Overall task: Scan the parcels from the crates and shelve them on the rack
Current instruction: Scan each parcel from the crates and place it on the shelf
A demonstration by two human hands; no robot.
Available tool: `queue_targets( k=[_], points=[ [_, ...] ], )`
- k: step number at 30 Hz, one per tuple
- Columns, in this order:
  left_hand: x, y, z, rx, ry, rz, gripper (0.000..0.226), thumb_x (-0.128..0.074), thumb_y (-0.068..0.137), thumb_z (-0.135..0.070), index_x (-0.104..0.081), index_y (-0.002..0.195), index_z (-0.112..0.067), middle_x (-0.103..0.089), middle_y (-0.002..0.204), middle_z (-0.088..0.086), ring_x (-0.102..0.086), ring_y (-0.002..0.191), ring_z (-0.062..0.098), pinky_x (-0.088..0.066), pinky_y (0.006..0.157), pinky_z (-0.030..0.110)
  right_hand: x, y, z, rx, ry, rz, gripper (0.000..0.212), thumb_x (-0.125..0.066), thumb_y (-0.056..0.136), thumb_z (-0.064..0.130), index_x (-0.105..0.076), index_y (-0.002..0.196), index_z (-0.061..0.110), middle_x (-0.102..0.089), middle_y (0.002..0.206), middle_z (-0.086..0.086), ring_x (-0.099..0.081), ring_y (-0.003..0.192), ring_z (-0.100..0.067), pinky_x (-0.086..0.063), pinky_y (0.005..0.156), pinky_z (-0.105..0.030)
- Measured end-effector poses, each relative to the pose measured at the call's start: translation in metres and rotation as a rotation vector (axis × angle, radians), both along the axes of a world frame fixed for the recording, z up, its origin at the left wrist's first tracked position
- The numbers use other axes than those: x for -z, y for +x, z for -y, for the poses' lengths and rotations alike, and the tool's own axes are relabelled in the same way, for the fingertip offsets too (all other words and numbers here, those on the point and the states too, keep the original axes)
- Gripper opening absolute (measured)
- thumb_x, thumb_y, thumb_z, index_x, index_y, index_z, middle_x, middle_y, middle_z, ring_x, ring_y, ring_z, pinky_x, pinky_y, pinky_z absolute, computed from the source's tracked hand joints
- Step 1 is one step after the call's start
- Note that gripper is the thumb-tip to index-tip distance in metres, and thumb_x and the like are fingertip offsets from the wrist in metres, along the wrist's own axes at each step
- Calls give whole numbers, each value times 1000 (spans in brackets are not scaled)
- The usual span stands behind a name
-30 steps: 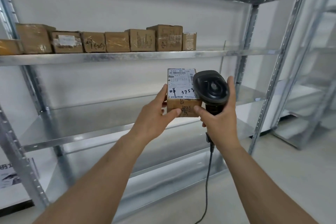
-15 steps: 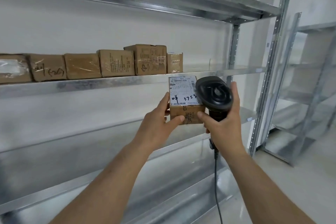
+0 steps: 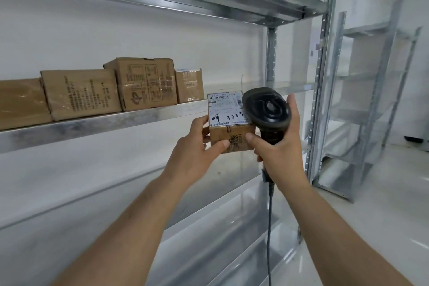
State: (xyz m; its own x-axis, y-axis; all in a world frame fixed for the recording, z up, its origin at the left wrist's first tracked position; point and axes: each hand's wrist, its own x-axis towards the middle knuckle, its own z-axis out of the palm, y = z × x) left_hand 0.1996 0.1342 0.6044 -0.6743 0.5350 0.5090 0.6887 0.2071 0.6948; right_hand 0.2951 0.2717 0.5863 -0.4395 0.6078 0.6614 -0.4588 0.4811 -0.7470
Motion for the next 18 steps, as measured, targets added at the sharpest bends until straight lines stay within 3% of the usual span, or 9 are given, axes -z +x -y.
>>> queue_targets(
  k=[7,9,13,18],
  points=[
    [-17,-35,-58,-28,6,-54,59,-67,89,-34,-37,140,-31,-64,121,-7,-61,110,12,-48,96,34,-15,-46,-61,-21,-24,-55,100,-77,65,27,-15,118,85,-56,137,9,-60,111,-34,-50,98,-58],
    [-26,-47,-76,-42,7,-91,59,-66,89,-34,-37,141,-32,-64,123,-8,-61,110,11,-49,97,38,-22,-63,-84,-58,-31,-74,102,-78,68,23,-16,121,83,-56,138,1,-57,103,-28,-55,85,-43],
    [-40,-74,-115,-92,50,-133,54,-66,89,-34,-42,137,-35,-63,123,-10,-61,106,8,-52,94,40,-39,-97,-133,-147,-17,-41,105,-76,81,6,-11,151,50,-60,131,1,-63,76,-19,-51,55,-28],
    [-51,-102,-155,-240,90,-178,48,-64,89,-38,-47,133,-41,-60,121,-7,-63,98,4,-55,89,38,-66,-137,-178,-268,22,12,104,-73,83,4,-9,153,45,-61,128,-1,-58,63,-15,-50,50,-26]
  ],
)
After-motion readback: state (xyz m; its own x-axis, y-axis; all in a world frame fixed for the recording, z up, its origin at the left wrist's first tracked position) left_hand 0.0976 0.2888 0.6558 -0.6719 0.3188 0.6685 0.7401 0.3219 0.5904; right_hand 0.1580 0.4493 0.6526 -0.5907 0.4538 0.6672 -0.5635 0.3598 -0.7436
